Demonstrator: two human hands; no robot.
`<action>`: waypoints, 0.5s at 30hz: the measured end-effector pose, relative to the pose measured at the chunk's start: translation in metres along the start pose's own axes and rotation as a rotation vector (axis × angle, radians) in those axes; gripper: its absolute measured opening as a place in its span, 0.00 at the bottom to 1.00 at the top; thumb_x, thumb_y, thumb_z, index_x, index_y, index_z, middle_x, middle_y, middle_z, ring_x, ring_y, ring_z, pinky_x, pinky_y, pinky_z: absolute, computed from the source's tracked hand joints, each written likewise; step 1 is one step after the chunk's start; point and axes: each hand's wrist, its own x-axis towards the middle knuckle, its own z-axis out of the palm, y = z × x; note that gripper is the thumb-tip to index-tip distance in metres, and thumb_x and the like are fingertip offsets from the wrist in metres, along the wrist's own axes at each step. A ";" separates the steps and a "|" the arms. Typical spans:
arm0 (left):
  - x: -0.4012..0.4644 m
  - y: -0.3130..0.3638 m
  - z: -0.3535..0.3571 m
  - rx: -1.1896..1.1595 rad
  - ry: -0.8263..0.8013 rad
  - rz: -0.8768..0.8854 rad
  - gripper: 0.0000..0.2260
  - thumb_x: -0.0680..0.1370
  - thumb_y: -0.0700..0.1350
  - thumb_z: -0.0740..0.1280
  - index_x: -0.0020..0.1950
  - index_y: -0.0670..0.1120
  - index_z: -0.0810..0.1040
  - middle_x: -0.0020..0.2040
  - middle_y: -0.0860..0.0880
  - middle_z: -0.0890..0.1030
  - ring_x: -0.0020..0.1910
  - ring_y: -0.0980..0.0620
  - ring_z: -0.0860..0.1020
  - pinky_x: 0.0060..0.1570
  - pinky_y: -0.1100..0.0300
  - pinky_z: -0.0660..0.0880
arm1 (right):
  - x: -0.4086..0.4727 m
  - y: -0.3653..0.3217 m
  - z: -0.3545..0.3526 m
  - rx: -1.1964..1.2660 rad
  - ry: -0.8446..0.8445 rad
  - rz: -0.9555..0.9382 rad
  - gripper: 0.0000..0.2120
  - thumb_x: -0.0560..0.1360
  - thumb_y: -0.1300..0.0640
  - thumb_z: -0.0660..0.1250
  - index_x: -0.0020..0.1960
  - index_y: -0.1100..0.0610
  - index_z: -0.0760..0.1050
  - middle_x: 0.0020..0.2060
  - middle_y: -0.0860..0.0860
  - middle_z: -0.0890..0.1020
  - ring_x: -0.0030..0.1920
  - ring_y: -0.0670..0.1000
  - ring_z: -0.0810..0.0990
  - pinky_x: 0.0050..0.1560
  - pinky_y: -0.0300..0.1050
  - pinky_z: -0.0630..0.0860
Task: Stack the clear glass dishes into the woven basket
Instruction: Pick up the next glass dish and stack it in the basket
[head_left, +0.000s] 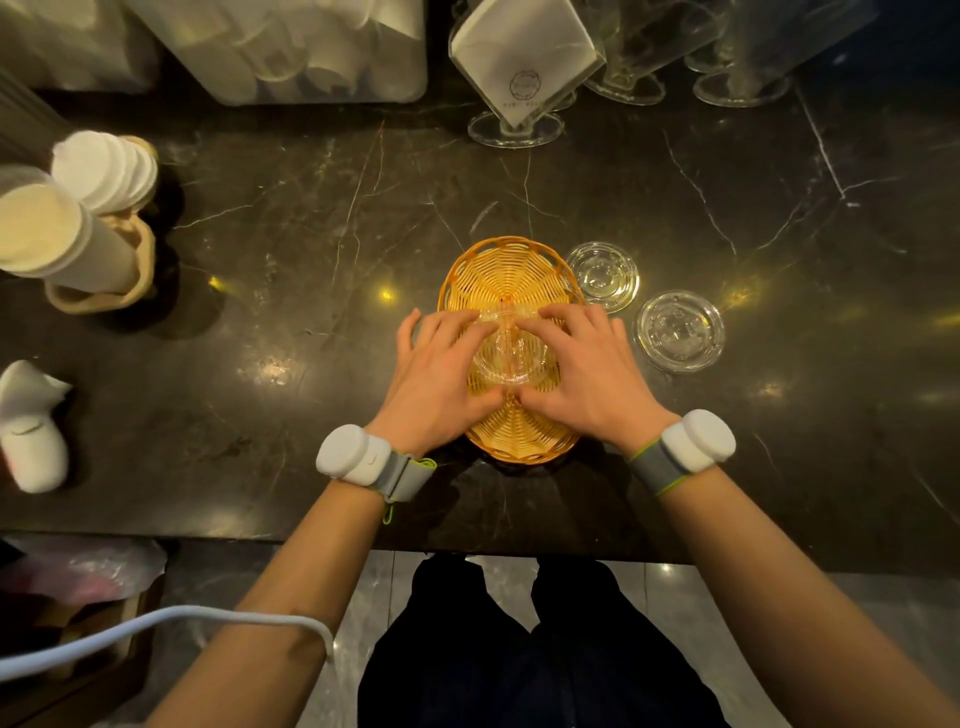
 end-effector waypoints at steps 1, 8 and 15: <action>0.000 0.000 0.000 -0.003 -0.003 -0.002 0.31 0.68 0.63 0.63 0.68 0.51 0.70 0.68 0.49 0.72 0.69 0.47 0.65 0.72 0.44 0.48 | 0.000 0.000 0.000 0.001 -0.001 -0.001 0.36 0.67 0.36 0.67 0.71 0.47 0.67 0.67 0.52 0.71 0.66 0.56 0.66 0.62 0.53 0.62; 0.001 0.000 0.000 -0.012 -0.008 -0.007 0.30 0.69 0.59 0.68 0.69 0.51 0.70 0.71 0.47 0.69 0.71 0.46 0.63 0.72 0.44 0.49 | 0.001 0.000 0.000 0.011 0.008 0.002 0.36 0.67 0.36 0.67 0.72 0.47 0.66 0.68 0.51 0.70 0.66 0.56 0.66 0.62 0.53 0.62; 0.006 0.003 -0.008 -0.026 0.010 0.007 0.31 0.68 0.62 0.65 0.69 0.51 0.69 0.72 0.46 0.66 0.71 0.45 0.62 0.68 0.49 0.53 | -0.003 0.001 -0.010 0.074 0.064 0.006 0.37 0.66 0.36 0.68 0.72 0.48 0.67 0.69 0.52 0.69 0.68 0.55 0.64 0.64 0.52 0.62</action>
